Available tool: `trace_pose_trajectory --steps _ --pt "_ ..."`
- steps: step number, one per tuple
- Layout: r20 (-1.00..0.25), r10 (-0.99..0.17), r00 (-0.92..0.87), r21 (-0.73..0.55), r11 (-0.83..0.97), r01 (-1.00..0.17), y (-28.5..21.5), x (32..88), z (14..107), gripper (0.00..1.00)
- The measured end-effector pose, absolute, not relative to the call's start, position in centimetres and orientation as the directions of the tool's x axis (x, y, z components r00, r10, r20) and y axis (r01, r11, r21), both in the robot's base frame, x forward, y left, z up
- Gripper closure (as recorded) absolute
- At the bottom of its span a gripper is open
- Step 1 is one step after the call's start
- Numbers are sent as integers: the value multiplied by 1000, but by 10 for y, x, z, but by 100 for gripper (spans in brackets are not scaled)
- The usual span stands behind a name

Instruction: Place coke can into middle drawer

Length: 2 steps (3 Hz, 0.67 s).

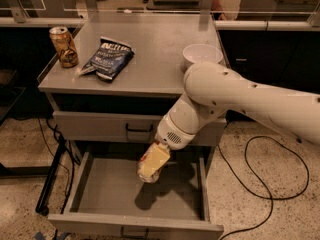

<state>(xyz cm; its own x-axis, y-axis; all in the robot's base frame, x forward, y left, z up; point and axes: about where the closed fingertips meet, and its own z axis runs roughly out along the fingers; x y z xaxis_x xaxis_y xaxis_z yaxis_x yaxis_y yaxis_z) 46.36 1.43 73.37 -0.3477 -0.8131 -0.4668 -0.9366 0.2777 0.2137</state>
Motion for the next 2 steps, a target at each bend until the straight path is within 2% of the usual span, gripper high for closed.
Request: trace_pose_trajectory --steps 1,2 --pt "-464 -803 -374 273 272 -923 19 460 704 100" --pt "-428 -774 -467 372 320 -871 22 466 608 100"
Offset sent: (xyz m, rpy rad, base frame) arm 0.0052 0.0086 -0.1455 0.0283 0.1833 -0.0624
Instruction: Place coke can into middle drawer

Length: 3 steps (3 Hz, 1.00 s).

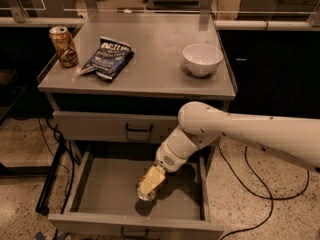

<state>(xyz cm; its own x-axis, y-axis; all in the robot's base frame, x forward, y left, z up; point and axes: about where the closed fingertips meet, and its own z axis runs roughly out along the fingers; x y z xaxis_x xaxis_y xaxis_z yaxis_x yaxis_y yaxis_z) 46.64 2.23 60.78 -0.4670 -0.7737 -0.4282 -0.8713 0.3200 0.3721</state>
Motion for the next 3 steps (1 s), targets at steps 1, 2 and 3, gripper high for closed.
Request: trace_pose_trajectory --steps 1,2,3 --pt "-428 -773 -469 375 320 -870 23 466 606 100" --pt "-409 -753 -515 403 357 -842 24 466 586 100" --pt "-375 -726 -576 404 432 -807 18 471 558 100"
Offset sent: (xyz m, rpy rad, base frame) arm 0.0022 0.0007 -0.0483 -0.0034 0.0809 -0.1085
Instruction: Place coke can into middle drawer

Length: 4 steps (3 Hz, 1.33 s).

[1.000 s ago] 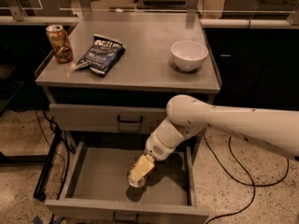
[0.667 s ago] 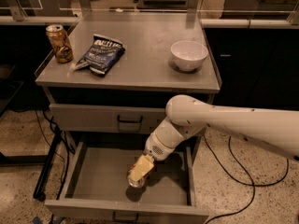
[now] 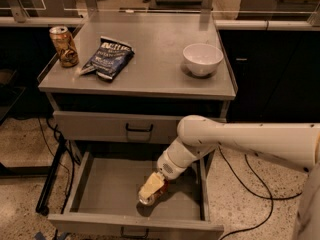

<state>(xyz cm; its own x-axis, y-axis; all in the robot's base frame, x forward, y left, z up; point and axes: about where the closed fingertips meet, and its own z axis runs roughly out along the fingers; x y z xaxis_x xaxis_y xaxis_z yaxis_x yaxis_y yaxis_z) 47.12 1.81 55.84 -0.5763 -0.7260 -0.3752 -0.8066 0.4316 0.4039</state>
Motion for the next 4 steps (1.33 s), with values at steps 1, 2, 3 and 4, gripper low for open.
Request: trace_pose_trajectory --steps 1,2,3,4 --pt "-341 -680 -648 395 522 -756 10 475 534 100" --pt "-340 -680 -650 399 521 -754 11 475 532 100" --pt "-327 -654 -682 426 542 -724 26 476 508 100" --pt "-324 -620 -715 427 579 -695 37 484 491 100"
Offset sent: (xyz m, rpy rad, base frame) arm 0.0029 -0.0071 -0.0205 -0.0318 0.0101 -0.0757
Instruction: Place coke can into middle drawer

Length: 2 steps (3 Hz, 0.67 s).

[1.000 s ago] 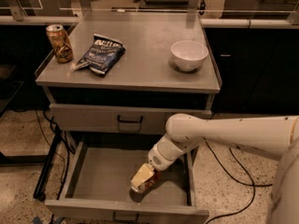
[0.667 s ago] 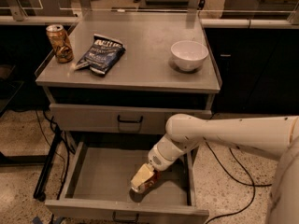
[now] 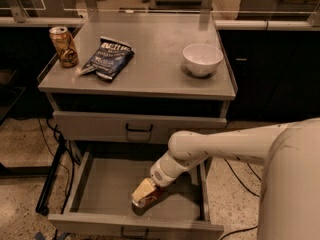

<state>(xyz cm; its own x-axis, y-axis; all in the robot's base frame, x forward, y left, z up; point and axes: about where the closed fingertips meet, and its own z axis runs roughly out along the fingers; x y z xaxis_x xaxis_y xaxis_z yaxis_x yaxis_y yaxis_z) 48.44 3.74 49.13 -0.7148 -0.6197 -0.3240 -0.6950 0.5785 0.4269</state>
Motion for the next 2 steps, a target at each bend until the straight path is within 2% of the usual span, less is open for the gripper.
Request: trace_pose_trajectory --steps 2 --pt "-307 -562 -768 432 637 -639 52 499 461 100"
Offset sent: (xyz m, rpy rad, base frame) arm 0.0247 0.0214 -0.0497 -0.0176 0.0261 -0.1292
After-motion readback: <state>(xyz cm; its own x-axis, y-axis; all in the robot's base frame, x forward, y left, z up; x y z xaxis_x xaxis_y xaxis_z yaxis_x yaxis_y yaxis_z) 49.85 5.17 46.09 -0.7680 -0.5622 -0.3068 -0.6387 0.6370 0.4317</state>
